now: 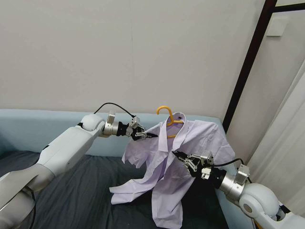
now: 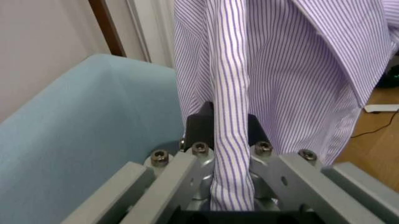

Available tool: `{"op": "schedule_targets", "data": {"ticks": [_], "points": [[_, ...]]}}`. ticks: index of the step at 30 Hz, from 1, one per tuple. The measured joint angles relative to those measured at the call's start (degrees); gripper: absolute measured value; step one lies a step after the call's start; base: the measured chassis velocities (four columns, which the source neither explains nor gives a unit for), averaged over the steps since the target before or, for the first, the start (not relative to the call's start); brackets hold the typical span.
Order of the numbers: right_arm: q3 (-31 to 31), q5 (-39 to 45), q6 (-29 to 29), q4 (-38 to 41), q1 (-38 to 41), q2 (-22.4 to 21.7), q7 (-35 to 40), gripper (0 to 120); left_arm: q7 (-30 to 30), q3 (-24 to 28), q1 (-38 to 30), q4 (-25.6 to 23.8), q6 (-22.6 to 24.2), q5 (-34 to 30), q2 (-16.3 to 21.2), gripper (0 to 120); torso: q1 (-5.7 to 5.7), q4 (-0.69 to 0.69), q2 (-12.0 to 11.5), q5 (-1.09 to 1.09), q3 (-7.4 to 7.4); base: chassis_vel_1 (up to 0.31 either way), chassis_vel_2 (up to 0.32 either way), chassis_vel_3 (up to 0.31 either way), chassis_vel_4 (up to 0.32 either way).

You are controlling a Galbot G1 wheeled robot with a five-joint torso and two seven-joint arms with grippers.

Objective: Pick up the clothes from the sofa and hang them on the clothes hanger.

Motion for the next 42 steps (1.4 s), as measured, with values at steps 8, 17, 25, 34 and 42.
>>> {"op": "schedule_targets", "data": {"ticks": [8,17,25,34,42], "points": [[0.1,1.8,0.8,1.5,-0.5,-0.2,4.4,8,1.5,0.4,-1.9,0.0,-0.3,1.0,1.1,2,0.0,0.01,0.0,0.0,0.0,0.0,0.0,0.0,0.0],[2.1,24.9,-1.2,12.6,-6.5,-1.8,13.4,41,7.1,0.9,-7.2,1.8,-2.7,6.4,2.4,2,-0.01,0.01,0.0,-0.01,0.0,0.0,0.0,0.0,0.0],[3.6,20.5,-0.5,22.6,-13.5,-3.4,14.2,72,9.4,0.6,-9.1,3.0,-2.3,5.6,2.4,2,-0.01,-0.01,0.0,-0.01,-0.01,0.0,0.0,0.0,0.0],[16.4,15.3,-4.8,21.8,-8.8,-10.6,22.9,99,13.3,-0.7,-9.3,3.4,-2.1,6.1,2.9,2,0.0,0.02,0.0,0.0,0.0,0.0,0.0,0.0,0.0],[15.4,20.2,-11.6,12.2,-0.6,-22.1,12.5,100,17.9,-1.1,-10.2,3.7,-3.5,9.6,1.4,2,0.0,0.01,0.0,0.01,0.01,0.0,0.0,0.0,0.0]]}}
